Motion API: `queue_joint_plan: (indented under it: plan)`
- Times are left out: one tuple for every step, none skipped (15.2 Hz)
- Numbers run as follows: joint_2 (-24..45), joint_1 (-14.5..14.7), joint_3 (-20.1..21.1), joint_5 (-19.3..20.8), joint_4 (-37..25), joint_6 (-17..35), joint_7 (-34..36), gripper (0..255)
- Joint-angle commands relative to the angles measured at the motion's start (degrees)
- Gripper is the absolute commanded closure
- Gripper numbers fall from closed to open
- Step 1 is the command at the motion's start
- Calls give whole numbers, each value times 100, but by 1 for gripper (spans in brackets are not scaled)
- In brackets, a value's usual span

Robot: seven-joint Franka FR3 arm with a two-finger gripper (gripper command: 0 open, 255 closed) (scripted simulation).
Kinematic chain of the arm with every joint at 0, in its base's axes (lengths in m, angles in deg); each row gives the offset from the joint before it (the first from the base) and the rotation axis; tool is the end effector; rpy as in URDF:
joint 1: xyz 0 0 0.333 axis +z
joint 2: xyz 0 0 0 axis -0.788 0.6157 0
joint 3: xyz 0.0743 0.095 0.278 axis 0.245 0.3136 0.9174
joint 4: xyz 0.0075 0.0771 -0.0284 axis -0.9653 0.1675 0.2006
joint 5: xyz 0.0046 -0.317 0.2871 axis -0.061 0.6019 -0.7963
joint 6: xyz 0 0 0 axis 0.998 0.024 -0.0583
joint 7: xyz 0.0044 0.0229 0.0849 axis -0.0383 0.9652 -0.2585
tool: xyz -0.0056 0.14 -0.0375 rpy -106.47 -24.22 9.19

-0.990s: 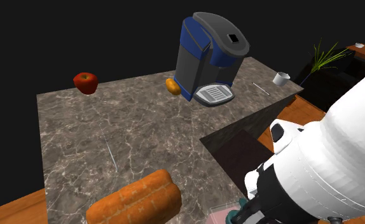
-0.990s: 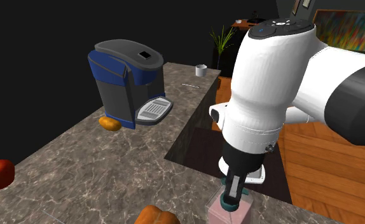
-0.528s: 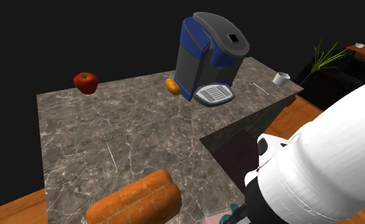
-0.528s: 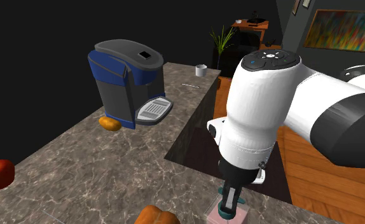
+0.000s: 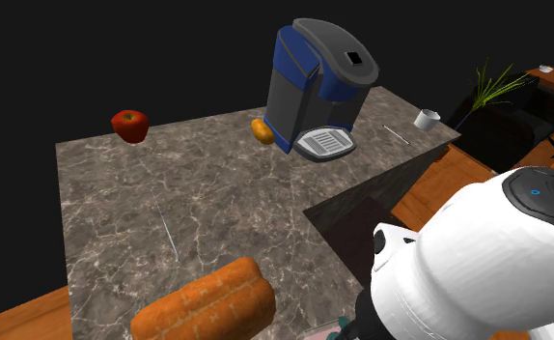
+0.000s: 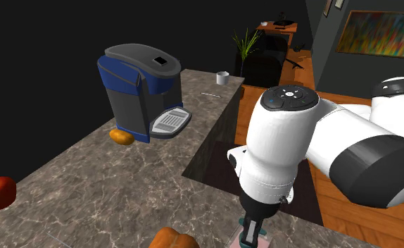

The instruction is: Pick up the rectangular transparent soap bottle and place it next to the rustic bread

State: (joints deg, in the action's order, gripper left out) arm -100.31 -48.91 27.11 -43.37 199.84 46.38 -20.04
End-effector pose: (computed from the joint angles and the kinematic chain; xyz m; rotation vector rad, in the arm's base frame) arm 0.0921 0.3900 0.4024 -3.0975 0.2142 -0.0117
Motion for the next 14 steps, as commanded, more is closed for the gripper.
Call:
queue_joint_plan:
  plan:
    - [-41,40,112,-107,107,80,-11,255]
    - [-59,57,177,-166,159,124,-18,255]
    - [-75,73,243,-226,209,168,-25,255]
    - [-91,89,310,-287,258,212,-32,255]
    - [-105,104,378,-349,306,256,-39,255]
    - [-112,112,412,-380,330,278,-42,255]
    - [-112,112,411,-380,330,278,-42,255]
    - [-111,113,412,-380,330,279,-41,255]
    - [-110,113,412,-379,330,280,-41,255]
    - [-109,114,411,-379,330,280,-41,255]
    - [-108,114,411,-378,330,282,-40,255]
    - [-107,115,411,-377,330,283,-40,255]
    - [-106,116,411,-377,330,284,-39,255]
    - [-104,112,406,-371,332,284,-46,0]
